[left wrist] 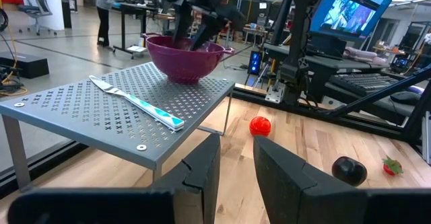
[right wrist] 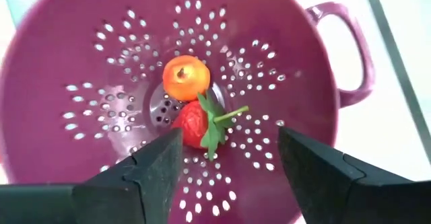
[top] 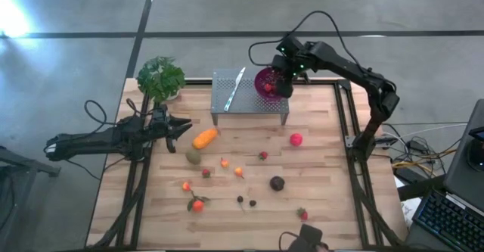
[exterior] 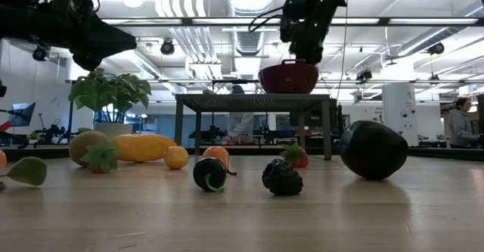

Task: Pick & Place Fruit
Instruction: Put the red strawberry into the violet strainer bowl on the shelf

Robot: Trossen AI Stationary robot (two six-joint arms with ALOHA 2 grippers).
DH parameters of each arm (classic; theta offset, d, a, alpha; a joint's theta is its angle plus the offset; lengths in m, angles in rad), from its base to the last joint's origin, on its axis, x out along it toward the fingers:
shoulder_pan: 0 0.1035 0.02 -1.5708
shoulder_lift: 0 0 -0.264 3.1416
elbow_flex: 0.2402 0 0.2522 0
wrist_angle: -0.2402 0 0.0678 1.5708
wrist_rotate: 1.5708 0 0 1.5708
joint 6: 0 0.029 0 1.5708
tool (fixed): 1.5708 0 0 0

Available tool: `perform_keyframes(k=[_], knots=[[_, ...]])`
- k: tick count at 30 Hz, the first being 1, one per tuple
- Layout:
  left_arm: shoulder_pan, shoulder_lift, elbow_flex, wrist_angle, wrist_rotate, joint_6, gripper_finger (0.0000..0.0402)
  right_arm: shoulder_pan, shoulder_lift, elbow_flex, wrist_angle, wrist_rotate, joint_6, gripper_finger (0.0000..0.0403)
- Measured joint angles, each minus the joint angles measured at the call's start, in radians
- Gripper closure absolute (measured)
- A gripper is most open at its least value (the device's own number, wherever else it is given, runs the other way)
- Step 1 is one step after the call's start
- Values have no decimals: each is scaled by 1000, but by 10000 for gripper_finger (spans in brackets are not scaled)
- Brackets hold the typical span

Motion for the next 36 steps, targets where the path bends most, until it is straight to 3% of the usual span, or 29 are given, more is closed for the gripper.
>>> perform_keyframes(k=[11, 22, 30, 36], knots=[[0, 0, 0, 0, 0, 0, 305, 54, -131, 41, -22, -1, -6, 221], [0, 0, 0, 0, 0, 0, 305, 156, -298, 31, -184, -1, 100, 289], [0, 0, 0, 0, 0, 0, 305, 289, -414, -40, -214, -1, 229, 340], [0, 0, 0, 0, 0, 0, 305, 474, -491, -154, -217, 2, 412, 371]])
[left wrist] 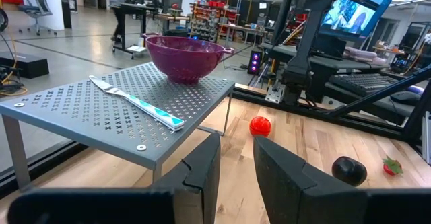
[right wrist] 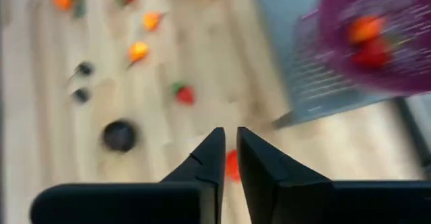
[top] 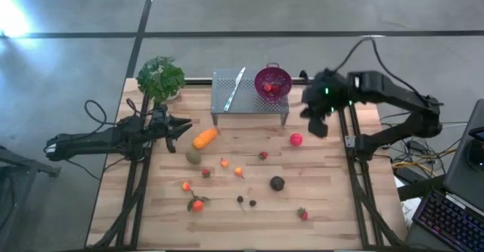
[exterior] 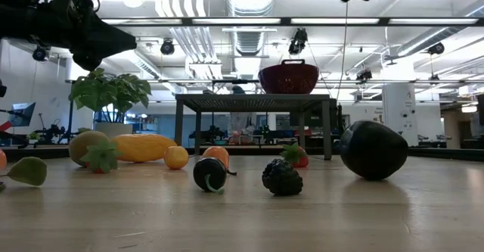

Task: Pick & Place Fruit
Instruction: Put the red strawberry into the violet strainer bowl on the shelf

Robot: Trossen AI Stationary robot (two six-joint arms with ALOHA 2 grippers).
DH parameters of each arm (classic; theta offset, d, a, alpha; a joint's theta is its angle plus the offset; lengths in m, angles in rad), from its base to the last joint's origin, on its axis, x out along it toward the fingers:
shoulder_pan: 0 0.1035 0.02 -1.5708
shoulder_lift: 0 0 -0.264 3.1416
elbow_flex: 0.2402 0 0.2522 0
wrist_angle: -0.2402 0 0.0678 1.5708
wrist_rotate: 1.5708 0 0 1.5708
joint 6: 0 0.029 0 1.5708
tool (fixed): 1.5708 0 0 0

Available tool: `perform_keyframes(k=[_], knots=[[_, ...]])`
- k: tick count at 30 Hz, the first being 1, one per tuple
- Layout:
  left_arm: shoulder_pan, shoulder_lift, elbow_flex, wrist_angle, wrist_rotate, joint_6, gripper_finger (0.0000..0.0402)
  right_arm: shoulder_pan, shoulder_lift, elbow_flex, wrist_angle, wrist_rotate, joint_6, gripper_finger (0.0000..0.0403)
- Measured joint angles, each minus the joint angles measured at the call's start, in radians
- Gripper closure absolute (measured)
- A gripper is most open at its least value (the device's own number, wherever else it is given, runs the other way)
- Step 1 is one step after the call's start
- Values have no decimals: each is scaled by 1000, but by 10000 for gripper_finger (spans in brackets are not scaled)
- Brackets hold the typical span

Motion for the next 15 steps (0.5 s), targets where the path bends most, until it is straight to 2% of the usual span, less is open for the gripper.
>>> perform_keyframes(k=[2, 6, 15], knots=[[0, 0, 0, 0, 0, 0, 305, 86, -14, -43, 2, 15, 63, 380], [0, 0, 0, 0, 0, 0, 305, 274, -22, -131, 7, 117, 211, 393], [0, 0, 0, 0, 0, 0, 305, 642, -20, -307, 62, 194, 652, 374]])
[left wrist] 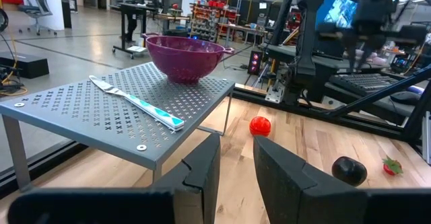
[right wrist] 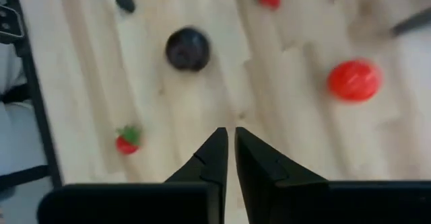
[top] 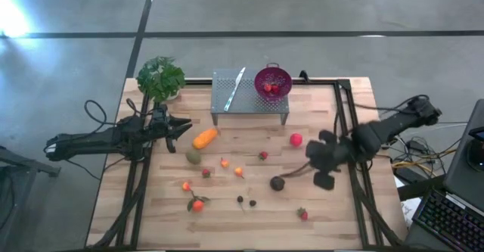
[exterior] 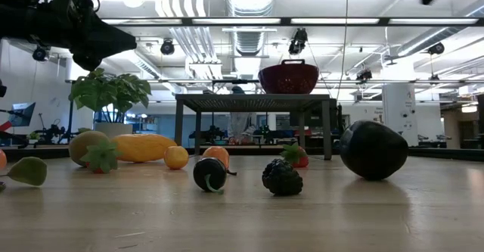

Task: Pick & Place Fruit
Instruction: Put the red strawberry into the violet strainer bowl on the shelf

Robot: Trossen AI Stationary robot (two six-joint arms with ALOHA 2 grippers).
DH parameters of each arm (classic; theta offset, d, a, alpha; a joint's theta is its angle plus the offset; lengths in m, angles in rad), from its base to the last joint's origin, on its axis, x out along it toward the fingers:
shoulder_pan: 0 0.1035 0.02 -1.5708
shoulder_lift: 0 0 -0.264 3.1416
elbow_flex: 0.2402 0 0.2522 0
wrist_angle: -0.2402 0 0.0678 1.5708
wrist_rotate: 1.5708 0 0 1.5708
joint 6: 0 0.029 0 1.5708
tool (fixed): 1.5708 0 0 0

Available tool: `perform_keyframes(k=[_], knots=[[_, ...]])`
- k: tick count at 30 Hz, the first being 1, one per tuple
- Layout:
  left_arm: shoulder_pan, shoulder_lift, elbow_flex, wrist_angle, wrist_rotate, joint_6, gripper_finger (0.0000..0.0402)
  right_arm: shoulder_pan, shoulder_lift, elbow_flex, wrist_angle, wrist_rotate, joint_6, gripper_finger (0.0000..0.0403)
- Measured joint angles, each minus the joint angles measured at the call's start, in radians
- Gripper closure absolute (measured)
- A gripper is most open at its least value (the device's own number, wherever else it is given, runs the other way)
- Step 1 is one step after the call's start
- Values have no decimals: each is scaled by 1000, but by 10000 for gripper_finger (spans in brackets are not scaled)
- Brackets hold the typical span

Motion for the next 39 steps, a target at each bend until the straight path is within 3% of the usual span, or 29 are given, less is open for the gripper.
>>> perform_keyframes(k=[4, 9, 20, 29, 39], knots=[[0, 0, 0, 0, 0, 0, 305, 113, 13, -60, 56, 19, 181, 358], [0, 0, 0, 0, 0, 0, 305, 198, 39, -113, 149, 46, 285, 339], [0, 0, 0, 0, 0, 0, 305, 222, 132, -160, 261, 64, 284, 292], [0, 0, 0, -3, 0, 0, 305, 247, 278, -108, 285, 37, 233, 251], [0, 0, 0, -3, 0, 0, 305, 303, 405, -34, 286, 7, 288, 212]])
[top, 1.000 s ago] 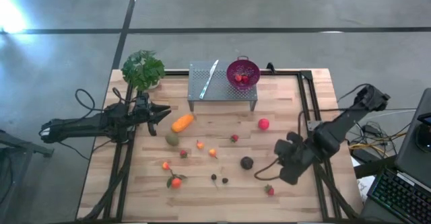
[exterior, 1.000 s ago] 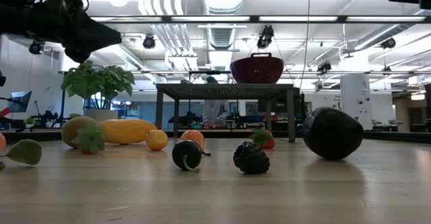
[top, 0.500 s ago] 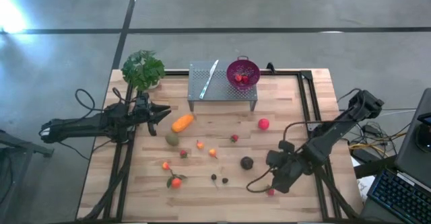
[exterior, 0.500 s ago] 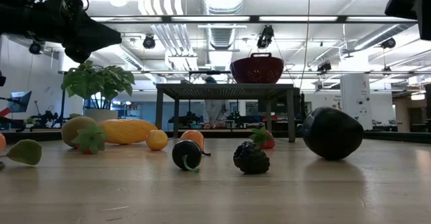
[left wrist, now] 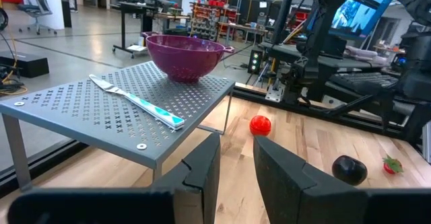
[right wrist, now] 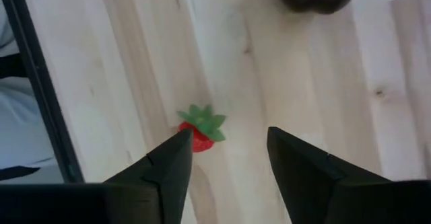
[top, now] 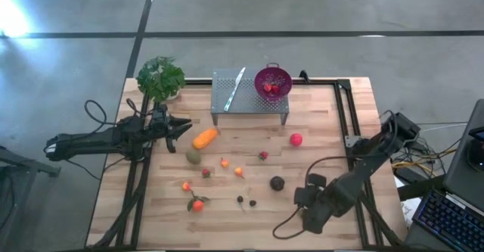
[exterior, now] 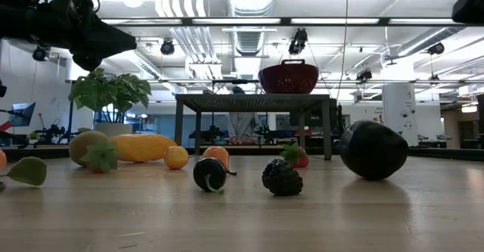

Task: Pick & Place Fruit
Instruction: Put the red strawberry into the violet strainer bowl on the shelf

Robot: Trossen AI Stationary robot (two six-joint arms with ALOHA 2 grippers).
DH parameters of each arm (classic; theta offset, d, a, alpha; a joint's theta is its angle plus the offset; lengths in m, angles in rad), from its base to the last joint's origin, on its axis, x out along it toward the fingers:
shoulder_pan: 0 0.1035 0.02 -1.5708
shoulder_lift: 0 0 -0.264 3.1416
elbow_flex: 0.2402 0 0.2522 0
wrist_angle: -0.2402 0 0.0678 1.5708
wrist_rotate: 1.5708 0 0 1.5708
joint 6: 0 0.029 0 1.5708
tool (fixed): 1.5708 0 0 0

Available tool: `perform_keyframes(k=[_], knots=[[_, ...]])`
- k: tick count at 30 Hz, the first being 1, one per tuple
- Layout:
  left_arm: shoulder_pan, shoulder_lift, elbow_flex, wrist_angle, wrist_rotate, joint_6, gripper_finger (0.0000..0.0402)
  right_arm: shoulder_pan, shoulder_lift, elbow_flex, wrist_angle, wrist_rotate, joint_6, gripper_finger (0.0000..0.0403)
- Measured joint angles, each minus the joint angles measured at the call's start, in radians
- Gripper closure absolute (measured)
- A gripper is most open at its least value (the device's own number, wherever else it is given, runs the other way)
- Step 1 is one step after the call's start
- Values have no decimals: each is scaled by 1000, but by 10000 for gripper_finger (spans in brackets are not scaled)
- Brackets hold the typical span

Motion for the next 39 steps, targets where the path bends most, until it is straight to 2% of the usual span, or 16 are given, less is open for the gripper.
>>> perform_keyframes(k=[15, 24, 29, 39], knots=[[0, 0, 0, -4, 0, 0, 305, 74, 35, 2, 15, 20, 162, 167], [0, 0, 0, -4, 0, 0, 305, 75, 36, -81, 186, 37, 146, 146], [0, 0, 0, -4, 0, 0, 305, 77, 36, -126, 213, 37, 144, 143], [0, 0, 0, -4, 0, 0, 305, 90, 61, -177, 332, 37, 128, 165]])
